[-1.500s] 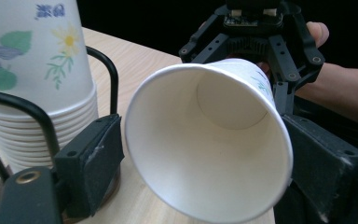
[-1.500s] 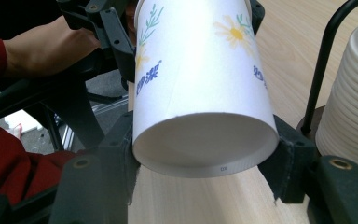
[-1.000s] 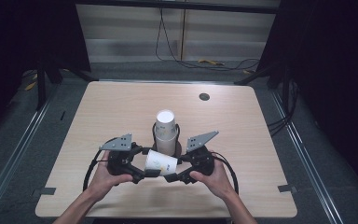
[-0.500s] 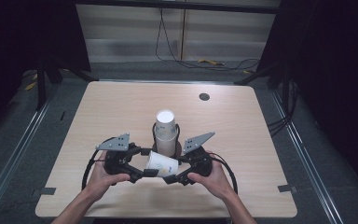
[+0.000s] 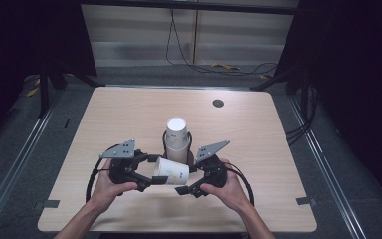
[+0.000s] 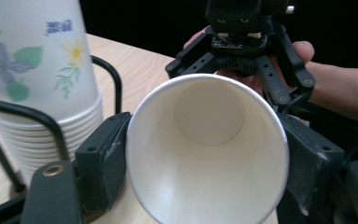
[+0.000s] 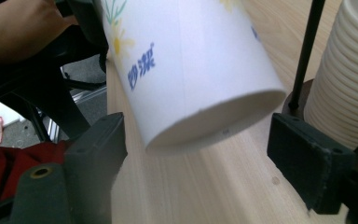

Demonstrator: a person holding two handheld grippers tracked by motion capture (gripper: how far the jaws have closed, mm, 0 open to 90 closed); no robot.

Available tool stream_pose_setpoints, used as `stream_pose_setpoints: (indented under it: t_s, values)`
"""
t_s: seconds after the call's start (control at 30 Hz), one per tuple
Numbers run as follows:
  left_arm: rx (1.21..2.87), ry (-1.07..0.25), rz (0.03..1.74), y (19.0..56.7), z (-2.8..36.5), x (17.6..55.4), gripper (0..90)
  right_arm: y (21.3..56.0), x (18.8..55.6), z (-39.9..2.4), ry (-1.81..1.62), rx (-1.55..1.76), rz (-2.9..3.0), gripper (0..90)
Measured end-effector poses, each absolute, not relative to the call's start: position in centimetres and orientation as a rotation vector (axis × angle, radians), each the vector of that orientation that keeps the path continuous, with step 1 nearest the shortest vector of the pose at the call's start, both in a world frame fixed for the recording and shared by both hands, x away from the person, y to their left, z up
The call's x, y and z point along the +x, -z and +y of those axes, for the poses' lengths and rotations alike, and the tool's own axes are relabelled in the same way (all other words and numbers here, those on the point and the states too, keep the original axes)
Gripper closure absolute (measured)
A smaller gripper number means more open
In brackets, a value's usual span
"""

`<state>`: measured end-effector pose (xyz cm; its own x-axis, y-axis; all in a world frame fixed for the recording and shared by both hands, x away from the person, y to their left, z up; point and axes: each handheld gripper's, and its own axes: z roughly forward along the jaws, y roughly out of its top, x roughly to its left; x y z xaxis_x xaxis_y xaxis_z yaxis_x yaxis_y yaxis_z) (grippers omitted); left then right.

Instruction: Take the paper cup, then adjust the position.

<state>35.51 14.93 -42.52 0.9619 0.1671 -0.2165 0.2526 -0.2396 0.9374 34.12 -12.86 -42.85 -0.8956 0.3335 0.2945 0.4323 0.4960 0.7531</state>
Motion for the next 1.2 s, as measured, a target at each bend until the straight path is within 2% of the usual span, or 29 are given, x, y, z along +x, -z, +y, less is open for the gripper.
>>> stream_pose_setpoints:
  t_s: [0.53, 0.8, 1.2]
  values:
    - [1.848, 0.021, 0.387, 42.4, 17.1, 36.1, 24.9, 43.1, 33.7, -15.4, 1.412, -0.916, -2.679, 14.1]
    - [1.896, -0.017, 0.427, 42.0, 18.7, 36.3, 24.8, 43.1, 33.4, -16.9, 1.464, -1.083, -2.704, 14.6]
    - [1.908, -0.060, 0.515, 41.6, 21.0, 37.1, 24.8, 43.2, 33.5, -18.3, 1.526, -1.149, -2.684, 14.5]
